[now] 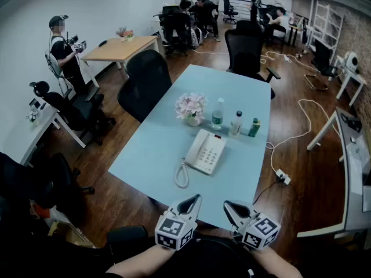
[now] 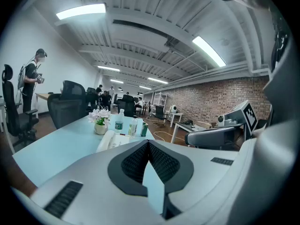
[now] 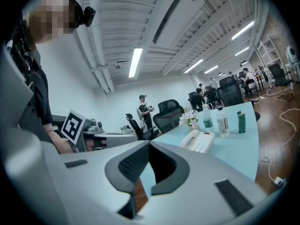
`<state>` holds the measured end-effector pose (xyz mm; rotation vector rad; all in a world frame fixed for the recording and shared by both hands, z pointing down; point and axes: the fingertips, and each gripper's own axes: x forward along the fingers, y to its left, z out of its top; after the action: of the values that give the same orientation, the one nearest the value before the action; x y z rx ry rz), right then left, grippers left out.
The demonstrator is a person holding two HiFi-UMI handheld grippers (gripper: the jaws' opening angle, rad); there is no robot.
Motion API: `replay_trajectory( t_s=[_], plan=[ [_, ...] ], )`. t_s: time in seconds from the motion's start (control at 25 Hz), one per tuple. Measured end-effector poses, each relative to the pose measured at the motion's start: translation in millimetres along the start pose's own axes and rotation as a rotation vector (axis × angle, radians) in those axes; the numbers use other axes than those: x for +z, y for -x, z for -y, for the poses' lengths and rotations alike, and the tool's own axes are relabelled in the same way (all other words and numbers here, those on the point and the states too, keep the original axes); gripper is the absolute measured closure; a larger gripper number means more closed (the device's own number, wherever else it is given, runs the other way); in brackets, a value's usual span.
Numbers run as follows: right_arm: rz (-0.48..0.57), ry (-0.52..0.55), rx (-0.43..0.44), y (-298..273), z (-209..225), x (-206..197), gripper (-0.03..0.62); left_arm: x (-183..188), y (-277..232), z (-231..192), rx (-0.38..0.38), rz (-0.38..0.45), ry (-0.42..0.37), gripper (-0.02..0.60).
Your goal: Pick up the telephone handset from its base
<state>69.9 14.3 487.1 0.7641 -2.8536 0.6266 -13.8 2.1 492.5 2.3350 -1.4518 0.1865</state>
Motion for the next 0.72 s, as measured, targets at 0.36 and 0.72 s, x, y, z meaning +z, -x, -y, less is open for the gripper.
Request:
replay_trajectory(
  t_s=[0.36, 0.72],
  plan=[
    [0.008, 0.013, -0.073, -49.6, 30.0, 24.9, 0.581, 31.6, -46.2, -85.0, 0.018, -0.018, -0.054, 0.581],
    [0.024, -0.047, -0.198, -86.3, 61.0, 30.2, 0.58, 44.5, -106.3, -152.4, -0.019, -0.088, -0.112, 0.581]
  ],
)
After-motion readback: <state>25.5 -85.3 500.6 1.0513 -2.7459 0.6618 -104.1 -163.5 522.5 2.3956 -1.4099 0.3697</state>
